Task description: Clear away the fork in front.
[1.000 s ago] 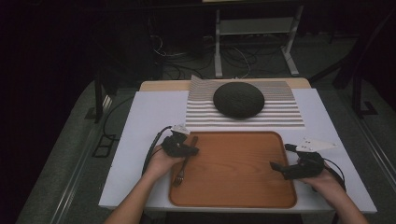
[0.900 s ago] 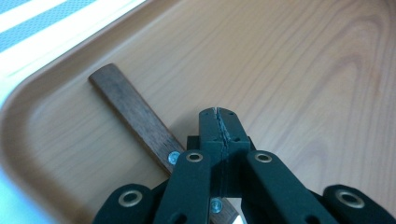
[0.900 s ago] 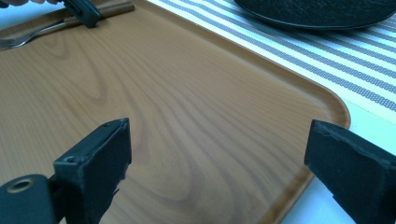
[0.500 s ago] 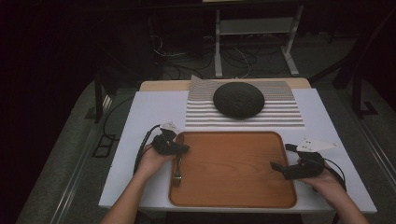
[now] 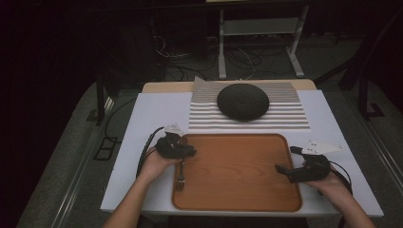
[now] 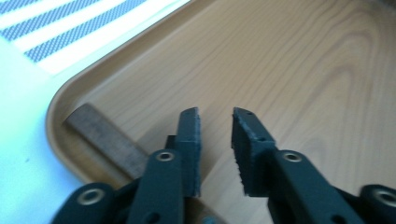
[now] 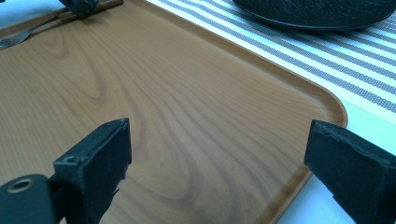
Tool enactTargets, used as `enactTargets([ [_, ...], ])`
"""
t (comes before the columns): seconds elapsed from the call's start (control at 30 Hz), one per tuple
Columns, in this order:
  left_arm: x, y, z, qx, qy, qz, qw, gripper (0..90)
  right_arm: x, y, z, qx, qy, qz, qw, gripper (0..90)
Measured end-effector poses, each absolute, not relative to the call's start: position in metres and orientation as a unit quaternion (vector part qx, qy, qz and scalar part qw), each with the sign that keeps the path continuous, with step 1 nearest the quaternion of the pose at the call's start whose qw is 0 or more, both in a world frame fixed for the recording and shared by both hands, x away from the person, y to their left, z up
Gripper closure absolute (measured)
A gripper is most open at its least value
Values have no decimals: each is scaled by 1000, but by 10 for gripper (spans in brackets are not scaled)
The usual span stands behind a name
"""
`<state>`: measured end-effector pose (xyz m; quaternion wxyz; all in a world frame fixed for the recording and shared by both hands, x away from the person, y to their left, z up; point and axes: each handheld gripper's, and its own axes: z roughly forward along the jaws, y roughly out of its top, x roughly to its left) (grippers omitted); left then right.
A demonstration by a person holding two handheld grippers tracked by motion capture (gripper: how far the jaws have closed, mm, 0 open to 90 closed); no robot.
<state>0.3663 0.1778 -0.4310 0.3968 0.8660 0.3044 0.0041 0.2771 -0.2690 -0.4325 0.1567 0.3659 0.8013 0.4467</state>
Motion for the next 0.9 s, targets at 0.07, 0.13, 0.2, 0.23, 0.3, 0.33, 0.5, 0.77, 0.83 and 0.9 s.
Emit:
enactTargets([
  [0.07,364,176,-429,865,300,4,403,624,277,-269,-433,365,802,446,156,72],
  [0.13,361,174,-427,865,294,1,406,553,277,-269,-433,366,802,446,156,73],
  [0.2,357,173,-424,865,289,3,410,489,277,-269,-433,366,802,447,156,73],
  [0.23,356,173,-423,865,284,2,413,452,277,-269,-433,366,802,446,156,73],
  [0.3,351,173,-419,864,276,9,422,395,277,-269,-433,366,801,446,155,73],
  [0.33,350,173,-416,863,273,14,426,366,276,-269,-433,366,802,446,155,73],
  [0.5,343,177,-407,848,267,30,457,257,276,-268,-432,366,801,447,154,73],
  [0.77,327,191,-405,838,270,60,471,104,276,-269,-432,365,802,448,153,73],
  [0.83,323,195,-405,837,272,63,471,89,276,-269,-432,365,802,448,152,73],
  [0.9,321,198,-406,837,273,66,470,81,276,-269,-432,365,802,448,152,73],
])
